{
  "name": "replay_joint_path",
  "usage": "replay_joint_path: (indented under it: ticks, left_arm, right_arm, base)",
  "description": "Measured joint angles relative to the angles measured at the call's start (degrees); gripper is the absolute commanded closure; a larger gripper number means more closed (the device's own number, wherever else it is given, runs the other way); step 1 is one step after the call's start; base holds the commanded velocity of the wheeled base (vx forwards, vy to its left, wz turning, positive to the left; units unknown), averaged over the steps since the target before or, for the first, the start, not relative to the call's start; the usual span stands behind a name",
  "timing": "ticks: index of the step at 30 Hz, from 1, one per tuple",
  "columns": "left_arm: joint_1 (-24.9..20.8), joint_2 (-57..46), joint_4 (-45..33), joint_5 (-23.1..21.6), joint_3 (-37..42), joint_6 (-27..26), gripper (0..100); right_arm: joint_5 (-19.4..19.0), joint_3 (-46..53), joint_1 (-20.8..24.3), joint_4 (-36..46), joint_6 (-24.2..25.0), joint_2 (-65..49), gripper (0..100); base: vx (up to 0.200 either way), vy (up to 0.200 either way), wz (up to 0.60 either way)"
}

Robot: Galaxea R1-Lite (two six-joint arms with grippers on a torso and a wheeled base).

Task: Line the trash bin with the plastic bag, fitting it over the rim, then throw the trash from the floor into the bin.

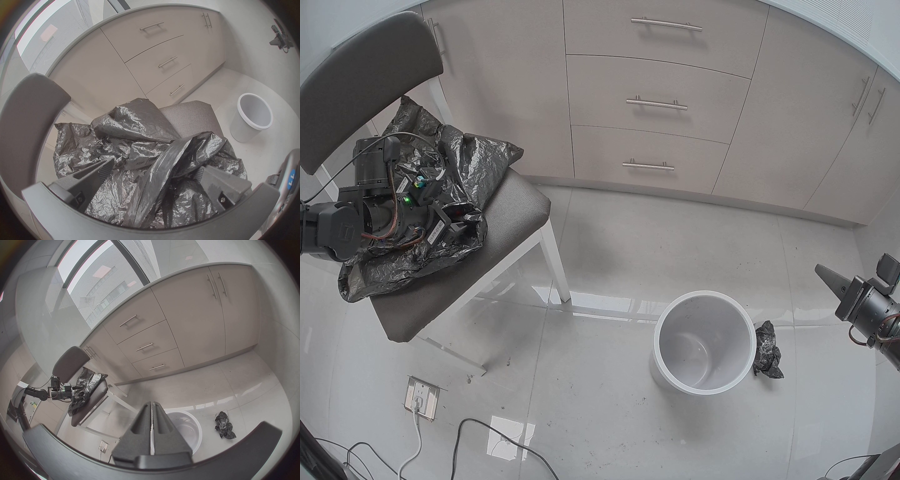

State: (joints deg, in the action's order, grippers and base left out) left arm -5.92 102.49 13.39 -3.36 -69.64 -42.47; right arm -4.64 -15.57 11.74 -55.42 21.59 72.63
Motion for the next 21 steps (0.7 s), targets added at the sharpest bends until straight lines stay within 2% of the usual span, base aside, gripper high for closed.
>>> replay_joint_path:
  ticks: [13, 14, 21]
  left_arm:
    - [-0.1, 1.4, 0.0, -0.1, -0.4, 0.2, 0]
    - [-0.1, 1.5, 0.0, -0.2, -0.5, 0.2, 100]
    - [-0.2, 1.9, 0.0, -0.7, -0.5, 2.5, 100]
  right_arm:
    - [0.0, -0.7, -0.3, -0.1, 3.9, 0.6, 100]
    - [0.0, -0.7, -0.4, -0.1, 3.9, 0.7, 100]
    - [0.0, -0.9, -0.7, -0.1, 3.9, 0.9, 100]
  base:
    - [0.0, 0.0, 0.0]
    - [0.0, 0.0, 0.0]
    - [0.0, 0.0, 0.0]
